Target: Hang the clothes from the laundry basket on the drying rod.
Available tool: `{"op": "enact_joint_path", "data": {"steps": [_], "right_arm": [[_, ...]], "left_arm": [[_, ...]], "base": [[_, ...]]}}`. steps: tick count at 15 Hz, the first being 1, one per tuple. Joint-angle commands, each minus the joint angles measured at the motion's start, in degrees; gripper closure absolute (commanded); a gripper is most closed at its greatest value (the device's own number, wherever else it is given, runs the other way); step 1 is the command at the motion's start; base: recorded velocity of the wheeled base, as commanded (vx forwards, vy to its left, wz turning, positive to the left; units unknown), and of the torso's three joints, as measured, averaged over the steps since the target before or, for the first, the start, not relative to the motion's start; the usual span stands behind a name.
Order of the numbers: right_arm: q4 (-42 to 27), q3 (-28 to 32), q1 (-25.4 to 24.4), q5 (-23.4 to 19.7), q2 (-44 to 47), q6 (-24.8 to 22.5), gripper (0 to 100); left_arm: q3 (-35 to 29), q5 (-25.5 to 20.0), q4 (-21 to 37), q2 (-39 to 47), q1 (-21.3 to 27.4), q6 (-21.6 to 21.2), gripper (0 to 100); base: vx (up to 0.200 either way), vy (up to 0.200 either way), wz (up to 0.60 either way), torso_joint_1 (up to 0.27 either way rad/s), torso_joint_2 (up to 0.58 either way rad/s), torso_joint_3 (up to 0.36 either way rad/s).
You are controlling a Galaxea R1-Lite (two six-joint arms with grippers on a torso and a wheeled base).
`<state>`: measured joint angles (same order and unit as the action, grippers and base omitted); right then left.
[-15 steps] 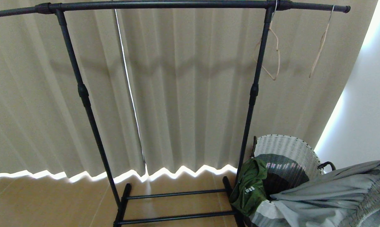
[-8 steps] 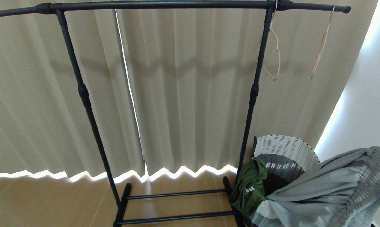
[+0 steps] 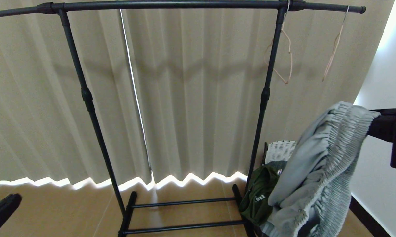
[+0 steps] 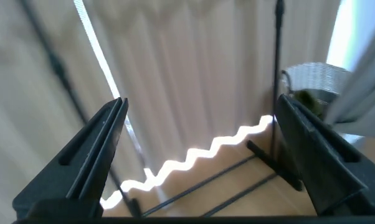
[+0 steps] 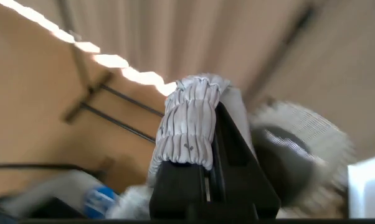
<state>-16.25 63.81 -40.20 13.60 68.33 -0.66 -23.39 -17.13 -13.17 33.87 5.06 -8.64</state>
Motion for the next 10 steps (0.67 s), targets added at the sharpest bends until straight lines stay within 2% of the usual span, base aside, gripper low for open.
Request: {"op": "enact_joint_path", "data": {"steps": [1,3,4,5,7,10], "right_arm": [[0.5,4.7,-4.3,-0.1,6.0,2.6,100],[3.0,4.8,-6.9,-0.2,7.5,4.3,100],[3.9,4.8,-7.2,-0.2,8.0,4.3,100],[6.3,4.9,-7.3,-0.2,8.8,4.3,100],[8.2,4.7,-7.3,-0.3,9.1,4.3,100],[9.0,4.7,-8.9,-1.0,7.9,4.5,100]], "left_arm": [[-4.3,1.9,-4.2,16.6,10.3,0.0,0],[-6.5,11.0,-4.4,22.7,23.0,1.3,0],[-7.1,13.2,-4.5,24.2,26.2,2.4,0],[-7.6,16.9,-6.4,27.4,33.4,5.1,0],[-7.5,19.9,-9.3,32.7,40.5,6.8,0],[-7.7,21.8,-16.5,42.2,48.1,9.6,0]], "base": [[0.0,0.0,0.0,0.0,0.0,0.0],[0.0,0.0,0.0,0.0,0.0,0.0],[0.0,0.0,0.0,0.0,0.0,0.0],[0.0,0.0,0.0,0.0,0.0,0.0],[0.0,0.0,0.0,0.0,0.0,0.0],[0.0,0.0,0.0,0.0,0.0,0.0]]}}
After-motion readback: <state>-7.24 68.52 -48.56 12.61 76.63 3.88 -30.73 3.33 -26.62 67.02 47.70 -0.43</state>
